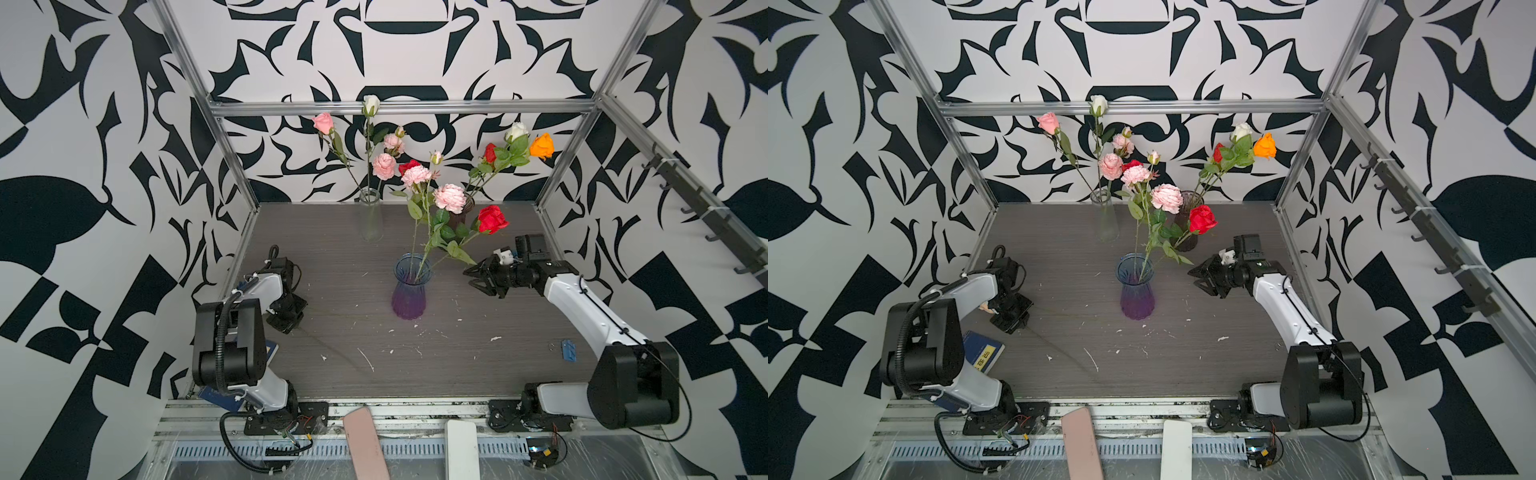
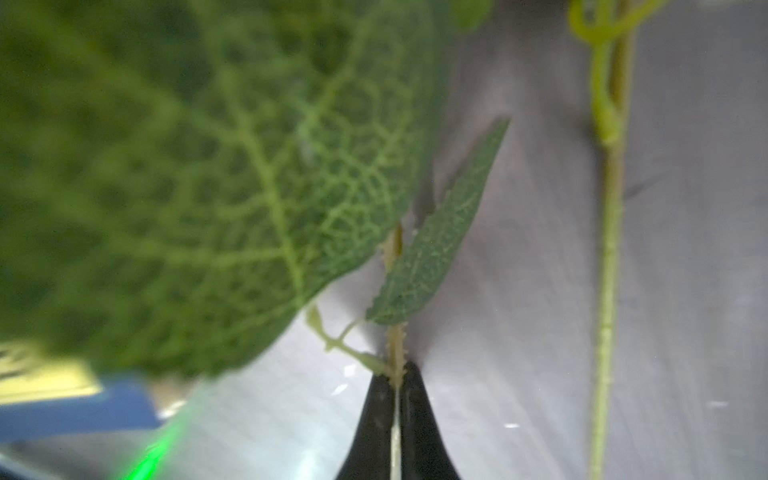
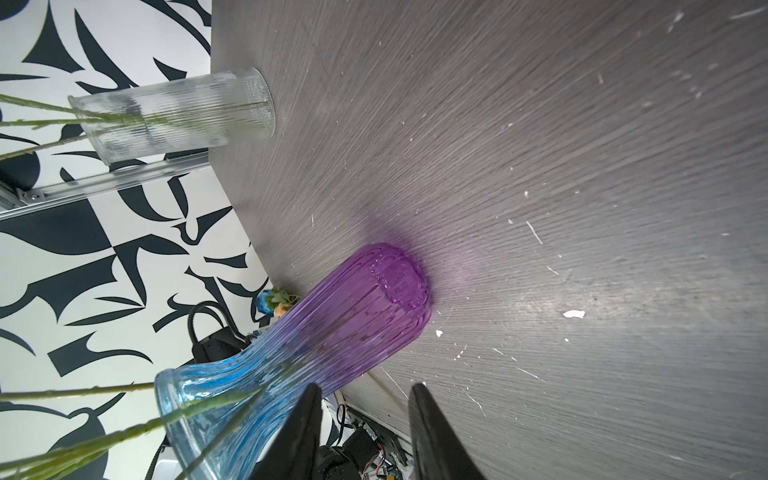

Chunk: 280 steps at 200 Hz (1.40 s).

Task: Arrange the flowers into the vase
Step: 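Move the left gripper back down to the remaining flowers on the table, then grasp a peach rose stem with the left gripper and lift it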

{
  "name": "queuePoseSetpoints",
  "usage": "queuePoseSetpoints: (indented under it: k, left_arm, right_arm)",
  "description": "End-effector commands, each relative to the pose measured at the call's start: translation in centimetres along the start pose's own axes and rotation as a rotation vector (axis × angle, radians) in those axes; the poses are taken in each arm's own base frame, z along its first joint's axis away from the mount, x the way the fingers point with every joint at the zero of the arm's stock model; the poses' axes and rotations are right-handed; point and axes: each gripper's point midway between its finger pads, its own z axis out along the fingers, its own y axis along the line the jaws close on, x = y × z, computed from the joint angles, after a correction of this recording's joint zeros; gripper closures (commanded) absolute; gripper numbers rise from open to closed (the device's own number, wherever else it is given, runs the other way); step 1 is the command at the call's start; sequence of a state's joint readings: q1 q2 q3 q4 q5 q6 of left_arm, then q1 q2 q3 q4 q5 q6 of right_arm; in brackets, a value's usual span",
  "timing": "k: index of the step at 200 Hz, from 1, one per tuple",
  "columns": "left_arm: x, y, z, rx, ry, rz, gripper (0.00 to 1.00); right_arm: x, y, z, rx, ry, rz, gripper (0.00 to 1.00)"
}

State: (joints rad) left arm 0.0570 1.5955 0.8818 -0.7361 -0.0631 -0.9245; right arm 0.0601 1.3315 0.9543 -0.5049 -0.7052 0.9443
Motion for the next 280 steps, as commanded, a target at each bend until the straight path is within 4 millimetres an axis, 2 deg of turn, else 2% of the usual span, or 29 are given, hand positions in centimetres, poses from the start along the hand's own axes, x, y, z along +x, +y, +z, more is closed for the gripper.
queuePoseSetpoints:
  k: [1,11,27,52,89,109,134,157,168,171,177,215,243,280]
  left_arm:
    - [-1.3,-4.5,-1.1,0.166,-0.006,0.053,1.0]
    - [-1.6,-6.8,-1.8,0.26,-0.004,0.082,1.0]
    - [-2.0,-9.0,-3.3,0.335,-0.023,0.101,1.0]
    - [-2.6,-11.1,-6.6,0.418,-0.082,0.132,1.0]
    - [-2.7,-10.9,-10.9,0.459,-0.137,0.114,1.0]
    - [-2.5,-11.4,-13.8,0.543,-0.166,0.081,1.0]
    - [-2.3,-13.3,-19.0,0.707,-0.208,0.102,1.0]
    - [-1.7,-16.3,-25.2,0.98,-0.249,0.157,1.0]
    - [-1.8,-17.3,-27.2,1.075,-0.254,0.141,1.0]
    - [-1.5,-17.1,-28.9,1.122,-0.271,0.145,1.0]
    - [-1.4,-17.4,-30.3,1.177,-0.281,0.144,1.0]
    - [-0.5,-18.8,-37.5,1.372,-0.323,0.209,1.0]
    - [0.1,-19.3,-40.7,1.448,-0.351,0.238,1.0]
    - [0.4,-19.7,-42.2,1.49,-0.375,0.24,1.0]
  right_arm:
    - [-0.3,1.5,-0.9,-0.027,-0.021,-0.031,0.61]
    - [-0.3,1.4,-0.8,-0.026,-0.02,-0.03,0.61]
    - [-0.4,1.5,-0.8,-0.027,-0.019,-0.03,0.61]
    - [-0.6,1.6,-0.7,-0.028,-0.018,-0.033,0.61]
    - [-0.7,1.8,-0.7,-0.031,-0.018,-0.036,0.61]
    - [-0.8,1.9,-0.6,-0.032,-0.014,-0.038,0.61]
    - [-1.1,2.0,-0.4,-0.028,-0.014,-0.037,0.61]
    - [-1.4,2.5,-0.4,-0.037,-0.017,-0.043,0.61]
    - [-1.5,2.6,-0.4,-0.04,-0.016,-0.045,0.61]
    - [-1.5,2.6,-0.4,-0.039,-0.016,-0.044,0.61]
    - [-1.5,2.7,-0.4,-0.04,-0.017,-0.045,0.61]
    - [-1.2,2.4,-0.3,-0.04,-0.012,-0.043,0.61]
    - [-1.1,2.3,-0.4,-0.043,-0.015,-0.045,0.61]
    - [-0.9,2.3,-0.5,-0.047,-0.015,-0.045,0.61]
